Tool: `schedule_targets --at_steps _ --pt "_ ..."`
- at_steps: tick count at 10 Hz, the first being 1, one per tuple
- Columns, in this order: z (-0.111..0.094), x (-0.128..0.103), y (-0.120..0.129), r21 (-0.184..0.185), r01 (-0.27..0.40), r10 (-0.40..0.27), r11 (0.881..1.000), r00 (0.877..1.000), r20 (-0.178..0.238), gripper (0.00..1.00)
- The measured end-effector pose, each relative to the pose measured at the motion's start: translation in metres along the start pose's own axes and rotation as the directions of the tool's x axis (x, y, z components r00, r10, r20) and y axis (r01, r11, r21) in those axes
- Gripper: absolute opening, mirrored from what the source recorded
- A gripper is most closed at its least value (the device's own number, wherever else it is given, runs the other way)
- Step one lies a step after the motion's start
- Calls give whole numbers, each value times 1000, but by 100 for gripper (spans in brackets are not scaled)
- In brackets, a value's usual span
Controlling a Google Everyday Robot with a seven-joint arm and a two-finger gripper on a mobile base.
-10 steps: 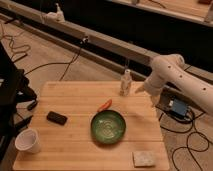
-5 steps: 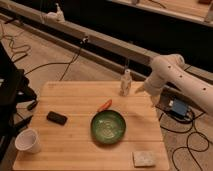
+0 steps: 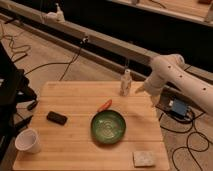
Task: Push the ceramic bowl across the table
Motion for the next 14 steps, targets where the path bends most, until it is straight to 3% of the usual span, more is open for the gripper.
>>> schedule_targets --at_steps 5,6,9,11,14 --pt "0 0 0 -3 3 -3 1000 1000 -4 6" --pt "1 0 1 -6 10 -10 1000 1000 -13 1" --pt "21 -9 8 -20 55 -56 998 998 -28 0" --pt "39 -24 13 -31 79 -79 996 997 -5 0" --pt "72 -49 24 -79 126 -123 989 992 40 0"
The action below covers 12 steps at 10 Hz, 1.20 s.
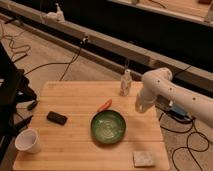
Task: Push the ceramic bowl across the table
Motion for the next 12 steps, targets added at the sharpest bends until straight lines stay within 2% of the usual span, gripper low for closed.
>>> schedule_targets --at_steps 4,6,10,12 --pt "27 -19 8 -63 46 -43 997 998 51 0" --pt "41 -29 12 -87 65 -56 994 994 95 0" --pt "56 -48 11 -114 121 -102 986 982 158 0" --pt "57 -60 -2 -104 166 -146 981 972 184 0"
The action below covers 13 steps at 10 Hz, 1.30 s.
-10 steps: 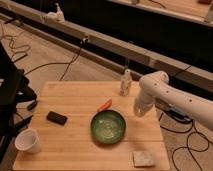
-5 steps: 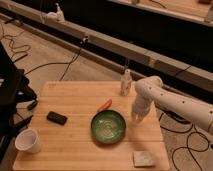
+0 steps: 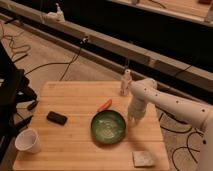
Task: Push the ceramic bowl across the table
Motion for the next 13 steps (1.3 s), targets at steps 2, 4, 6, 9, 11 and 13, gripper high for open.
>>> schedule_targets --at_steps 2,4,6,9,11,13 --pt "-3 -12 -14 14 46 -46 999 999 17 0" --pt "-5 -29 -31 35 107 -109 994 993 42 0" --pt "-5 -46 -46 44 167 -170 985 984 62 0" --pt "0 -60 -59 43 222 -225 974 970 91 0" --pt "-2 -62 -63 47 233 -236 971 966 102 0" --pt "0 -62 -62 45 232 -235 972 966 104 0"
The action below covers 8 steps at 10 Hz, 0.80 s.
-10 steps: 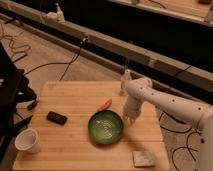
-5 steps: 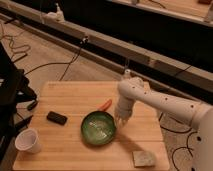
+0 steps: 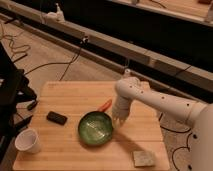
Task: Push the ceramic bowl across the table
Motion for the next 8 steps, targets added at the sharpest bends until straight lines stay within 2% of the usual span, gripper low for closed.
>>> schedule_targets --at_steps 5,8 --pt "1 0 1 -3 1 -1 1000 1000 0 0" --pt "12 -3 -5 -4 18 -18 1000 1000 21 0"
